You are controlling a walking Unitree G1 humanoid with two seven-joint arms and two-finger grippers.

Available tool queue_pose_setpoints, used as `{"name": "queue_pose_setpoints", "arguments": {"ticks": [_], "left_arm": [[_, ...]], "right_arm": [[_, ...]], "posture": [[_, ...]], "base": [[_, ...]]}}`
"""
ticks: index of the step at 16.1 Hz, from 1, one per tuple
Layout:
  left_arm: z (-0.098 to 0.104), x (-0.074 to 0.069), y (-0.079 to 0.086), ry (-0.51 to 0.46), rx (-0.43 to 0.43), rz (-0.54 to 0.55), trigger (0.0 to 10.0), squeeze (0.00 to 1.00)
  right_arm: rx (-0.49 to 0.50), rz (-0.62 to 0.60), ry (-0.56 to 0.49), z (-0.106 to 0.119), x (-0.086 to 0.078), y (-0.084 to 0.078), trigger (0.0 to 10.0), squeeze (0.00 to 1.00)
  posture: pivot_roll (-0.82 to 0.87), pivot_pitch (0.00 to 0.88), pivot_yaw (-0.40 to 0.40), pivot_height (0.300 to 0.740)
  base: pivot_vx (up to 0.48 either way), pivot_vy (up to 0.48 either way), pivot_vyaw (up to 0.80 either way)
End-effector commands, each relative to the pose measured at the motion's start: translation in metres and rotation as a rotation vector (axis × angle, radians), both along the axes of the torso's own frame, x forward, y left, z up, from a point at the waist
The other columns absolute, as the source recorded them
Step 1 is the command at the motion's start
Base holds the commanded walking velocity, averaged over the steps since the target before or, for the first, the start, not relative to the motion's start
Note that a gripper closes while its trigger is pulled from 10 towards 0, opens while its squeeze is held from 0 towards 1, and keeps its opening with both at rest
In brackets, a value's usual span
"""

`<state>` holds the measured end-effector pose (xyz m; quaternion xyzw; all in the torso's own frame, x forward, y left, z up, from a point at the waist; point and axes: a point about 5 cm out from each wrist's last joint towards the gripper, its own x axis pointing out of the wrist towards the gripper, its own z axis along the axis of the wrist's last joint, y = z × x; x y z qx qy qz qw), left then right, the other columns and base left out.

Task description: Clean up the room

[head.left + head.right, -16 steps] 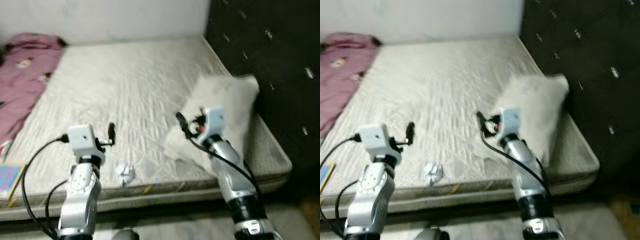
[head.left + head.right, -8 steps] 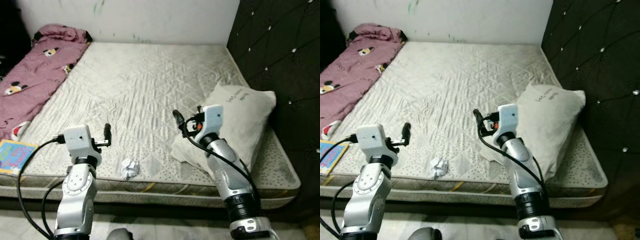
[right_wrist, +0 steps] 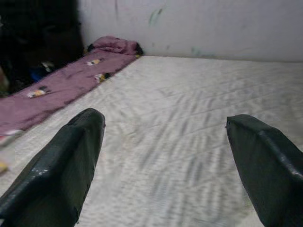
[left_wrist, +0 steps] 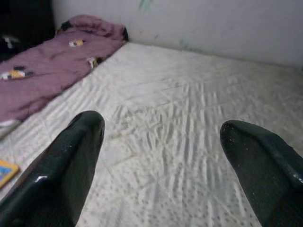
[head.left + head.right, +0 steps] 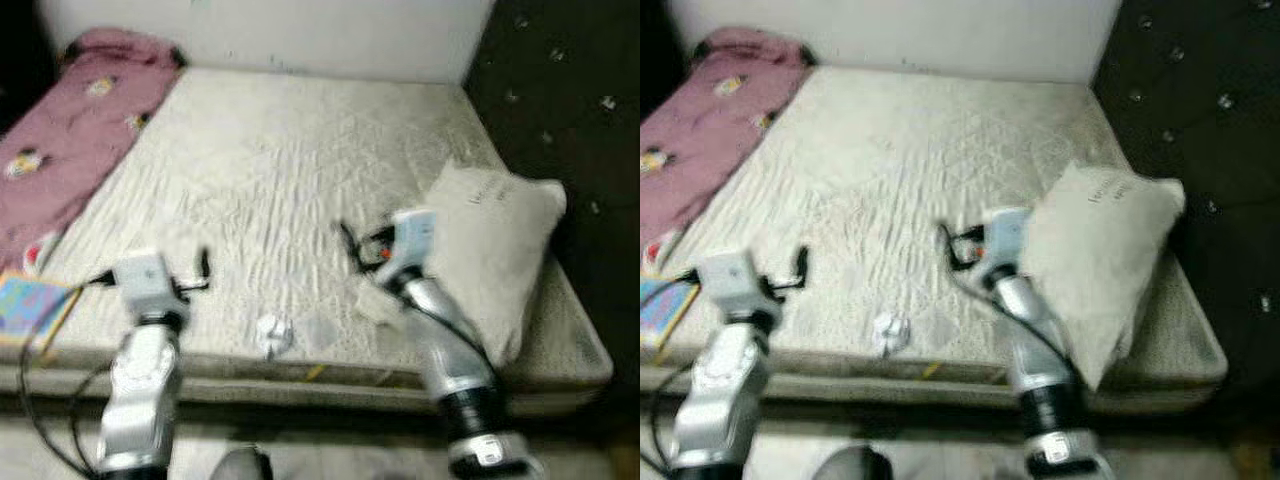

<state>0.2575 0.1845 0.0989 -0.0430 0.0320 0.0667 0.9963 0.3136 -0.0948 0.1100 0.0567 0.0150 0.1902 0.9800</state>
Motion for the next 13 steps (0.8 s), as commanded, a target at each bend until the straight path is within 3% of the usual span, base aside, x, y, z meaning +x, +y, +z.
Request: {"name": "queue_pose_setpoints", "arguments": {"ticks": [1, 8, 13], "left_arm": [[0.0003, -0.0006, -0.0057, -0.002, -0.013, -0.021, 10.0, 0.00], [0.0018, -0.0003, -0.0050, -0.020, 0.001, -0.011, 10.0, 0.00], [0.0060, 0.0012, -0.0070, -0.044, -0.014, -0.041, 10.0, 0.00]], "right_arm": [[-0.014, -0.029, 0.012, -0.0021, 0.0009, -0.0112, 10.0, 0.00], [-0.005, -0.022, -0.001, 0.0007, 0.0015, -0.0105, 10.0, 0.00], [-0.016, -0.022, -0.007, 0.0017, 0.0035, -0.0098, 10.0, 0.00]], "posture": [[-0.04, 0.000, -0.026, 0.740], [-0.04, 0.000, -0.030, 0.740], [-0.04, 0.000, -0.028, 0.740]], "base": [[0.000, 0.480, 0.00], [0.000, 0.451, 0.00], [0.000, 0.000, 0.00]]}}
